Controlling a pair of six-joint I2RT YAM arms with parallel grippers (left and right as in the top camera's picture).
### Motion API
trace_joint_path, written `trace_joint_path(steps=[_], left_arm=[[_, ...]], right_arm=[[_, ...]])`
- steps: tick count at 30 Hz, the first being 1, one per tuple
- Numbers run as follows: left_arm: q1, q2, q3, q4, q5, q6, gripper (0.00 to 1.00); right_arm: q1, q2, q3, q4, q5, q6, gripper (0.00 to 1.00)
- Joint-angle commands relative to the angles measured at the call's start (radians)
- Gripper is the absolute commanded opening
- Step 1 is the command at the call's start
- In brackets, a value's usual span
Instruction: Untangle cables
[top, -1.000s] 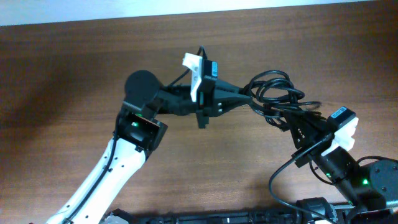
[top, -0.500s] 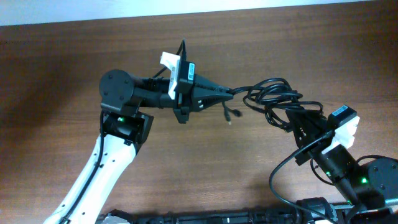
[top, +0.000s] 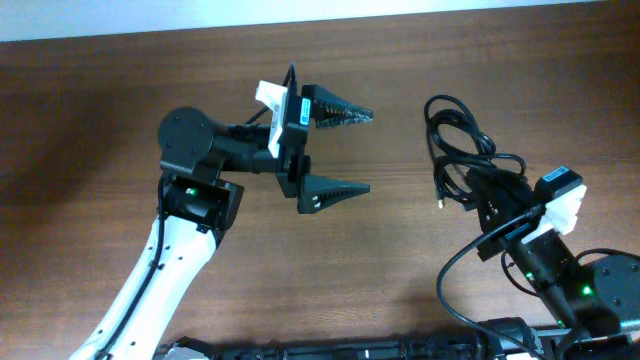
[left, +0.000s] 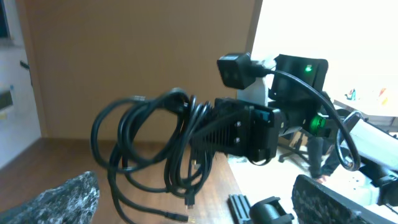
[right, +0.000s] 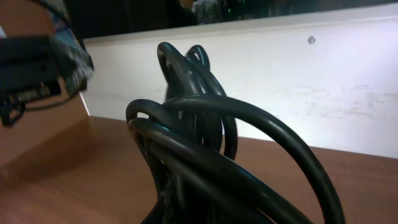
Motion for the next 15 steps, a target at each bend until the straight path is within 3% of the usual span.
trace_joint_path(steps=[1,15], left_arm=[[-0.016,-0.017,0.014,-0.047,-0.023,0.005,0.99],[-0.191,-0.017,0.014,-0.27,-0.317,-0.041,0.99]], right_arm=[[-0.003,-0.002,0.002,0.036,-0.038,0.033,0.04],[-0.003,-0.002,0.002,0.049,-0.054,0.034,0.04]])
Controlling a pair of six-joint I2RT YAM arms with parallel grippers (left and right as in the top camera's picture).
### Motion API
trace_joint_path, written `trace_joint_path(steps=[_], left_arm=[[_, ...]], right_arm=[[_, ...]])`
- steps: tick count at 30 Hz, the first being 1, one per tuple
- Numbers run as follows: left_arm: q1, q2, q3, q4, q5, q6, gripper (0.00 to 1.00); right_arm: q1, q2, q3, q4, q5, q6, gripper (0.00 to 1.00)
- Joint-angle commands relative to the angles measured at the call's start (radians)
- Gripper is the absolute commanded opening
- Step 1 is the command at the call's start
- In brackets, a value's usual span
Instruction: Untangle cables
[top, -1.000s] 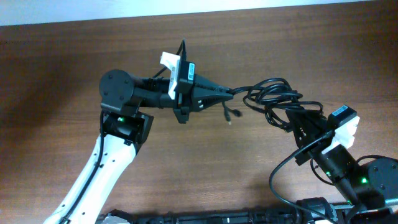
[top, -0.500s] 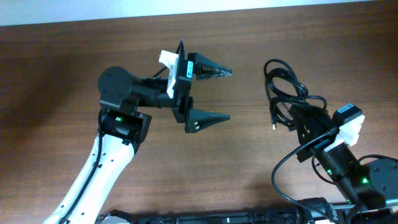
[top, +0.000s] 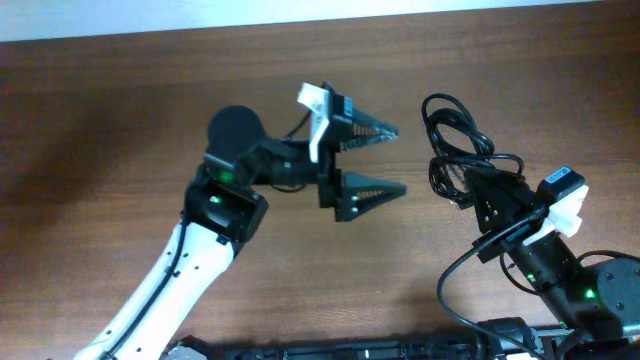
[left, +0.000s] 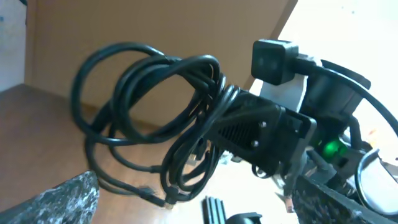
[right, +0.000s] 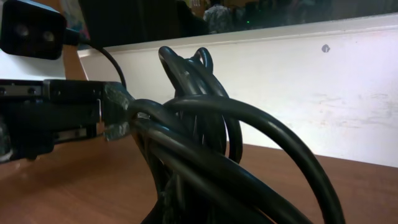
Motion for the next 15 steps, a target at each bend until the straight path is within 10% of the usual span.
trace_joint_path(steps=[1,15], left_arm=[[-0.05,-0.017,0.012,-0.037,-0.126,-0.012,0.99],[-0.096,0.05,0.012,0.1,-0.134,-0.198,0.92]], right_arm=[[-0.003,-0.002,0.003,0.019,-0.014,0.013,0.04],[-0.003,-0.002,0.003,0.064,-0.124,0.011,0.04]])
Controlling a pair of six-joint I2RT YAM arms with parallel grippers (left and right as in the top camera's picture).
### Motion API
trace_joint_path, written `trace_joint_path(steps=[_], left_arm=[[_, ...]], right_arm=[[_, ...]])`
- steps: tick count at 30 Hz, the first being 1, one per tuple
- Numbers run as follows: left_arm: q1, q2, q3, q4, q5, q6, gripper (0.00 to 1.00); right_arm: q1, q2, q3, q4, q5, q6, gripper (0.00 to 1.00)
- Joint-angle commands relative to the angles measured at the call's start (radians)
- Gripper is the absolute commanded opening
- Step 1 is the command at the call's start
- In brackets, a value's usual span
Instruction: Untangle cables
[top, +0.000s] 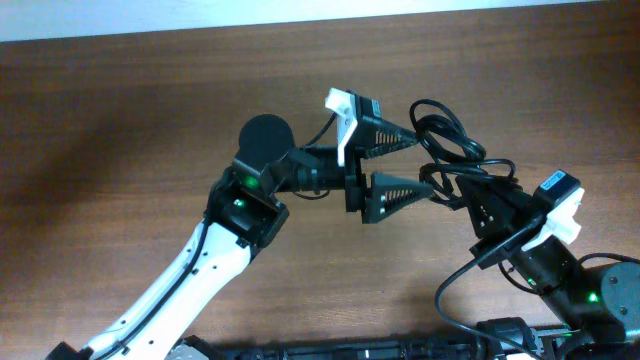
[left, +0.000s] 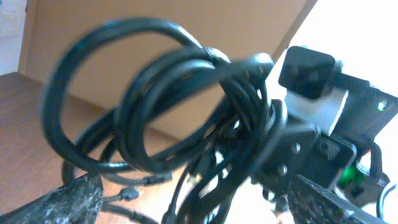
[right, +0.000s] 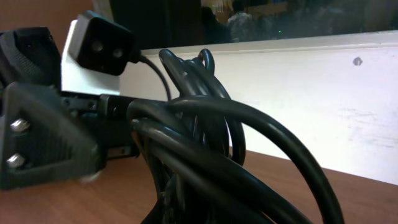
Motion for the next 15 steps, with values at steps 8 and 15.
trace_joint_path(steps=[8,15], left_arm=[[-0.006,0.008,0.012,0.07,-0.01,-0.151,0.88],[-0.029,0.008,0.012,0.122,-0.031,-0.15,0.88]], right_arm=[[-0.003,-0.002,0.003,0.04,-0.092,-0.008,0.04],[-0.003,-0.002,0.003,0.046,-0.123,-0.008,0.04]])
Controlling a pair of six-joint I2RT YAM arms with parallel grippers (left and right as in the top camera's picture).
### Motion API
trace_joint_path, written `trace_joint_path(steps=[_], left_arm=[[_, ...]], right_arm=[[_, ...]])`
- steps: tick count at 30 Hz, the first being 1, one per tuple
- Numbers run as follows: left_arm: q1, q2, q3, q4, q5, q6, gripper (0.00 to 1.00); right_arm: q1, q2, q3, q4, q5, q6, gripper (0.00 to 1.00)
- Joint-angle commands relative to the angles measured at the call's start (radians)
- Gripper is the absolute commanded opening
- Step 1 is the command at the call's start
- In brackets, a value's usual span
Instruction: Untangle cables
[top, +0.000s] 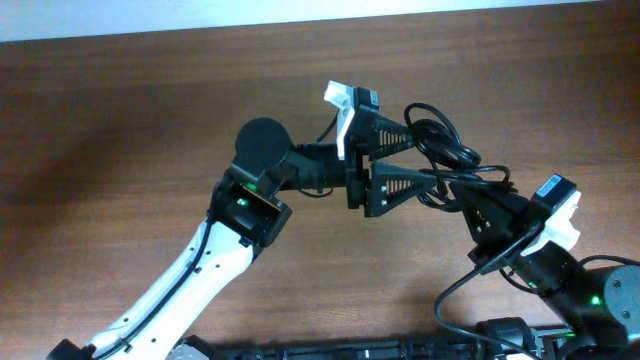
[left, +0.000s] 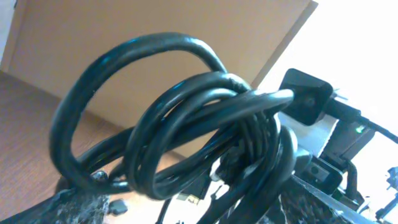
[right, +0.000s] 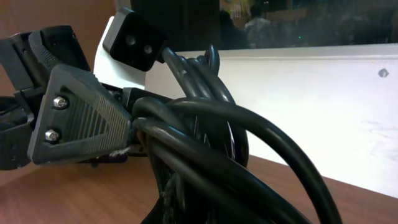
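Observation:
A tangled bundle of black cables (top: 442, 150) hangs over the brown table (top: 120, 100) at centre right, and fills the left wrist view as cable loops (left: 199, 124) and the right wrist view as thick cable strands (right: 205, 155). My right gripper (top: 489, 210) is shut on the bundle's lower right end; its fingers are hidden behind cable in its own view. My left gripper (top: 426, 160) has reached in from the left. Its jaws are open, one on each side of the loops. One of its ribbed fingers (right: 74, 124) shows close against the bundle.
The table's far edge and a white wall (top: 300, 10) run along the top of the overhead view. My right arm's base (top: 590, 295) with its own wiring sits at the lower right. My left arm (top: 200, 270) crosses the lower middle.
My left gripper has pushed a little further right, so the cable loops now lie between its fingers. Its jaws stand slightly narrower. The right gripper holds the bundle as before.
My left gripper began open over the table's middle, well left of the bundle that my right gripper held up. At each later moment it stood nearer to the cables. Now its open jaws straddle the loops. The right gripper has kept its grip throughout.

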Motion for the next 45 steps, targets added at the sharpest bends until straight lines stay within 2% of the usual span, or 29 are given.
trace_joint_path(steps=[1,13,17,23,26,28,31,35,39,42,45], left_arm=[[-0.016,0.003,0.012,0.024,-0.04,-0.01,0.88],[-0.016,0.003,0.012,0.027,-0.131,-0.003,0.9],[-0.025,0.003,0.012,0.094,-0.108,-0.032,0.79],[-0.077,0.003,0.012,0.114,-0.109,-0.032,0.79],[-0.081,0.003,0.012,0.114,-0.109,-0.032,0.66],[-0.08,0.003,0.012,0.114,-0.111,-0.032,0.52],[-0.08,0.003,0.012,0.114,-0.11,-0.027,0.36],[-0.079,0.003,0.012,0.114,-0.11,-0.02,0.21],[-0.078,0.003,0.012,0.109,-0.109,0.011,0.1],[-0.067,0.003,0.012,0.091,-0.109,0.03,0.0],[-0.043,0.003,0.012,0.058,-0.109,0.087,0.0]], right_arm=[[-0.003,-0.002,0.003,0.019,-0.061,-0.003,0.04],[-0.003,-0.002,0.003,0.053,-0.122,-0.003,0.04],[-0.003,-0.002,0.003,0.053,-0.122,-0.003,0.04],[-0.003,-0.002,0.003,0.053,-0.122,-0.003,0.04],[-0.003,-0.002,0.003,0.052,-0.122,-0.003,0.04],[-0.003,-0.002,0.003,0.052,-0.122,-0.003,0.04],[-0.003,-0.002,0.003,0.052,-0.121,-0.003,0.04],[-0.003,-0.002,0.003,0.039,-0.114,-0.034,0.05],[-0.003,-0.002,0.003,0.016,-0.085,-0.056,0.2],[-0.003,-0.002,0.003,-0.005,-0.046,-0.056,0.21],[-0.003,-0.002,0.003,-0.006,-0.046,-0.056,0.21]])
